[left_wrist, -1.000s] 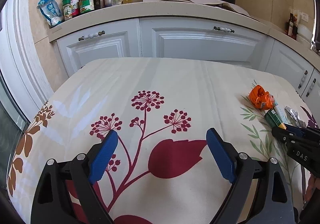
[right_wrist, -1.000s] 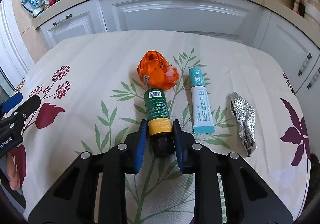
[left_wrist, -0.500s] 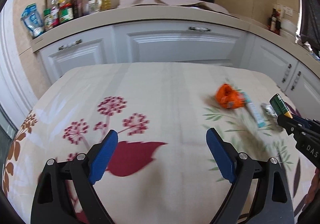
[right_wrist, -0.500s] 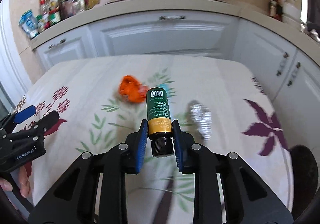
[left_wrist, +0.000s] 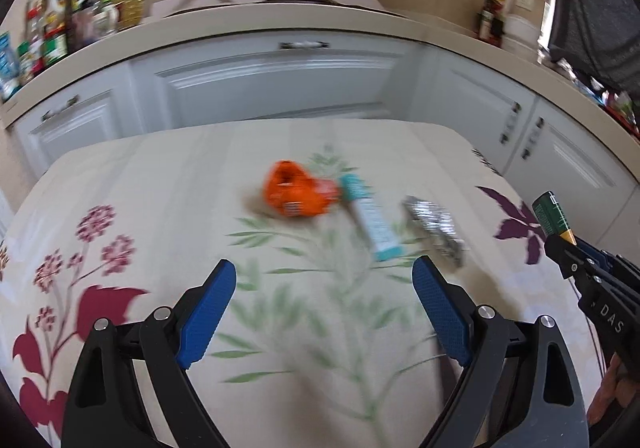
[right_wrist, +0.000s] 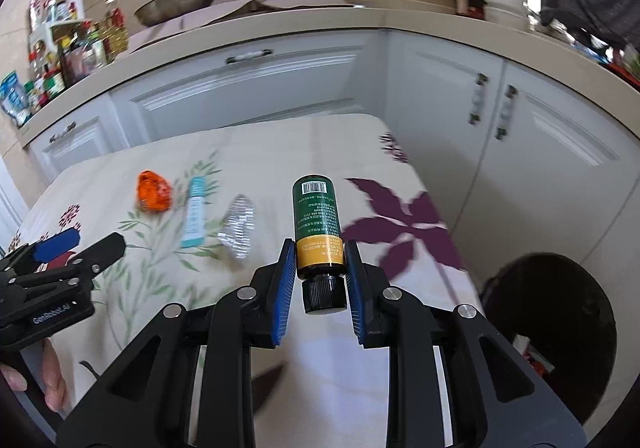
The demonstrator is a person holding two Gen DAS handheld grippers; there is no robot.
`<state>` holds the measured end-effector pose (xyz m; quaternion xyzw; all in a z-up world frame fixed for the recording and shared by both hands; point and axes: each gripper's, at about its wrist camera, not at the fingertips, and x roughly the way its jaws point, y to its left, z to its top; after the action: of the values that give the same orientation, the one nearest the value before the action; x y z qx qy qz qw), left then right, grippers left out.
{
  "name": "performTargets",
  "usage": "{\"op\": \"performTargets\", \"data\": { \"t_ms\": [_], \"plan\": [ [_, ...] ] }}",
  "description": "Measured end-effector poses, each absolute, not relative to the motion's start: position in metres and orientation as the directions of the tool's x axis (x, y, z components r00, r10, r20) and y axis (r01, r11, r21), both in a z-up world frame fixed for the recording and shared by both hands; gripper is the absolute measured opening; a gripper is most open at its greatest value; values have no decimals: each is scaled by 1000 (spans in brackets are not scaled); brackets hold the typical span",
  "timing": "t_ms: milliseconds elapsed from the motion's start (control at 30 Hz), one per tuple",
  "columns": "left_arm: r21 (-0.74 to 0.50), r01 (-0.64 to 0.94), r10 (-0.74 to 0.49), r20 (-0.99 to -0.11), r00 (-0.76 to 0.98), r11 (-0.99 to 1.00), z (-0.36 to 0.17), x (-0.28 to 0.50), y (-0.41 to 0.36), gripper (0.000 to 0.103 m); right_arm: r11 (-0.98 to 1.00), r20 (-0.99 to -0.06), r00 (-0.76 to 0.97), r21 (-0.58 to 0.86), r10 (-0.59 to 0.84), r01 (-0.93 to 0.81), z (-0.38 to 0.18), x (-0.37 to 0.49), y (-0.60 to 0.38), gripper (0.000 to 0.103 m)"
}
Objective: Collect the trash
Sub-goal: 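Grasp the silver foil wrapper with the left tool while the right tool holds the bottle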
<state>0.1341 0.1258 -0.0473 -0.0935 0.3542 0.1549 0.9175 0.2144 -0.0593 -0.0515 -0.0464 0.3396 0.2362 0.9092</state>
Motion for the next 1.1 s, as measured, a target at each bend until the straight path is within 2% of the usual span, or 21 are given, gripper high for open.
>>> {"op": "performTargets", "data": {
  "t_ms": [400, 567, 600, 667, 867, 967, 1100],
  "plan": [
    [25, -282, 219, -696, 684, 959, -56, 191, 58, 87, 911, -630, 674, 145, 386, -385, -62, 229, -130, 24],
    [25, -295, 214, -745, 631, 955, -70, 214, 56, 86, 916, -629, 676, 166, 383, -364, -67, 233, -151, 24],
    [17, -298, 209, -752, 625, 954, -72, 215, 56, 73, 916, -629, 676, 172, 385, -362, -67, 234, -154, 24],
    [23, -294, 205, -769, 606, 956, -77, 220, 55, 60, 913, -625, 671, 194, 397, -359, -68, 236, -161, 24],
    [40, -281, 206, -779, 592, 959, -80, 227, 50, 38, 910, -623, 669, 203, 405, -362, -68, 237, -167, 24],
    [54, -280, 216, -777, 592, 959, -79, 227, 48, 21, 909, -623, 669, 195, 405, -369, -68, 235, -165, 24],
    [49, -277, 212, -774, 597, 960, -79, 227, 48, 20, 908, -622, 670, 194, 406, -370, -68, 235, -165, 24]
  ]
}}
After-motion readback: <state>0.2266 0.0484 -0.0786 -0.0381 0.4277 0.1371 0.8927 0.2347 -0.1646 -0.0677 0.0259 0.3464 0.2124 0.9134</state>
